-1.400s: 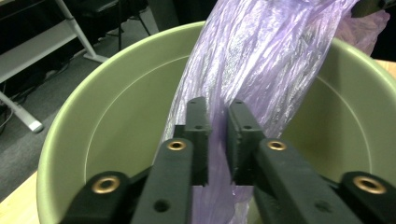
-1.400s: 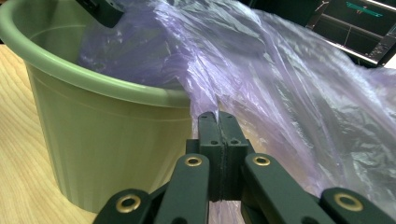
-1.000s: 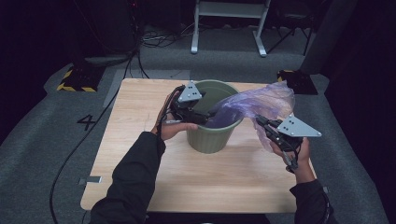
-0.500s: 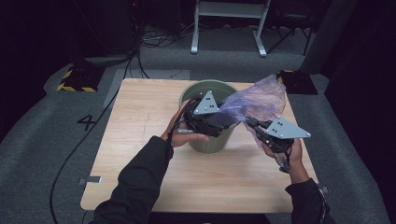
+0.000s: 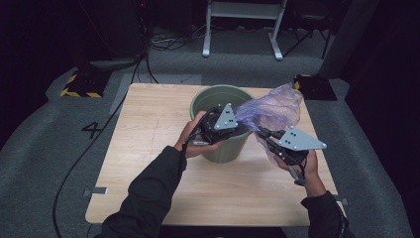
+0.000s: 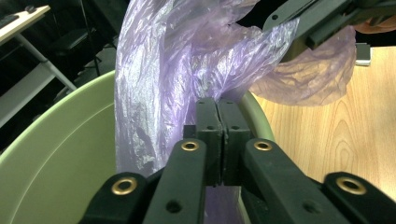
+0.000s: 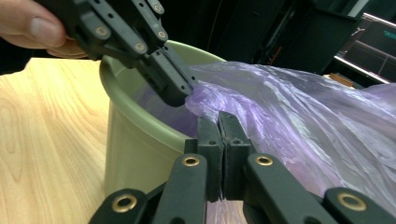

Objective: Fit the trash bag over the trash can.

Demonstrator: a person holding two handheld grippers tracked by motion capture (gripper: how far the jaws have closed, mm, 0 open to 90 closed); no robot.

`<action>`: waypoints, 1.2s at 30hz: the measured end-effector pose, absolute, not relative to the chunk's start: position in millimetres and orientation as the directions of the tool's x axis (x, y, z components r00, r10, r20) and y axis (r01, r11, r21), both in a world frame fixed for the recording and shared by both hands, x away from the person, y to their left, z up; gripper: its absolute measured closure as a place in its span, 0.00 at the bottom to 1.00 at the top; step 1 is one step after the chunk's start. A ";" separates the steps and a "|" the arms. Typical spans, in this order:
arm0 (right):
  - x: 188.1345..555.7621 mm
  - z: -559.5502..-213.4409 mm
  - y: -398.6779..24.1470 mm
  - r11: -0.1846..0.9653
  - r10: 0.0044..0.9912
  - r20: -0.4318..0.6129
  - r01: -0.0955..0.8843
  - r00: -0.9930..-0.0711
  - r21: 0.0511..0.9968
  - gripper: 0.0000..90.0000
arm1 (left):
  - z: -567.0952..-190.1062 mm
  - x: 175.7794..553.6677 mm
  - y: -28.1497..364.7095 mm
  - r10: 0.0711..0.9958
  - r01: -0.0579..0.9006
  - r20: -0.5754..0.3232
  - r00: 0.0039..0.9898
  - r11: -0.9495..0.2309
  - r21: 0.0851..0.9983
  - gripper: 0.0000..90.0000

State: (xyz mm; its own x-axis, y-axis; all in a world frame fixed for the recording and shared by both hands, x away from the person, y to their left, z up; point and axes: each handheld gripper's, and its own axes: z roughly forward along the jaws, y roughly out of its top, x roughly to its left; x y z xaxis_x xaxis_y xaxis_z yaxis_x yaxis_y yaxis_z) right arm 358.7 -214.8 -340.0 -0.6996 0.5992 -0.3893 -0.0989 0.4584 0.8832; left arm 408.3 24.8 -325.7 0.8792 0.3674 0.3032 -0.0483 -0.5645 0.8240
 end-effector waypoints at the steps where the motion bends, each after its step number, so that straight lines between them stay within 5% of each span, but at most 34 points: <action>1: 358.3 -340.1 -214.6 0.456 0.598 -0.387 -0.099 -0.701 0.884 0.98 | -325.4 408.4 25.7 0.366 -0.050 0.306 0.879 -0.567 0.822 0.99; 5: 356.9 -339.0 -216.2 0.436 0.600 -0.377 -0.106 -0.706 0.894 0.86 | -325.0 409.0 32.5 0.375 -0.046 0.301 0.877 -0.557 0.829 1.00; 12: 351.2 -333.3 -226.6 0.380 0.651 -0.334 -0.089 -0.682 0.921 0.43 | -327.6 411.4 49.2 0.405 -0.022 0.285 0.869 -0.544 0.839 1.00; 22: 345.3 -332.4 -245.7 0.354 0.699 -0.297 -0.046 -0.650 0.934 0.26 | -328.5 413.9 79.1 0.449 0.011 0.265 0.853 -0.525 0.851 1.00; 28: 356.3 -342.6 -249.1 0.336 0.682 -0.226 0.024 -0.696 0.942 0.32 | -331.8 417.1 93.3 0.477 0.040 0.244 0.844 -0.510 0.859 0.99; 32: 358.5 -348.2 -244.2 0.337 0.616 -0.193 0.034 -0.763 0.941 0.61 | -333.6 418.8 100.1 0.488 0.056 0.228 0.842 -0.499 0.865 0.95; 36: 357.5 -351.6 -236.5 0.350 0.578 -0.189 0.032 -0.794 0.936 0.75 | -334.5 417.6 103.7 0.494 0.059 0.219 0.842 -0.487 0.872 0.88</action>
State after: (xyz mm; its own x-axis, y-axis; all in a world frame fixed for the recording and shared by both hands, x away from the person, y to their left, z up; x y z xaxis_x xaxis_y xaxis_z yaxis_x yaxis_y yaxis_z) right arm 357.5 -236.5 -351.6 -0.7942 0.5776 -0.1886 0.0324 0.3501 0.9361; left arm 417.6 103.7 -334.5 0.8416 0.4936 0.2191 0.0586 -0.4867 0.8716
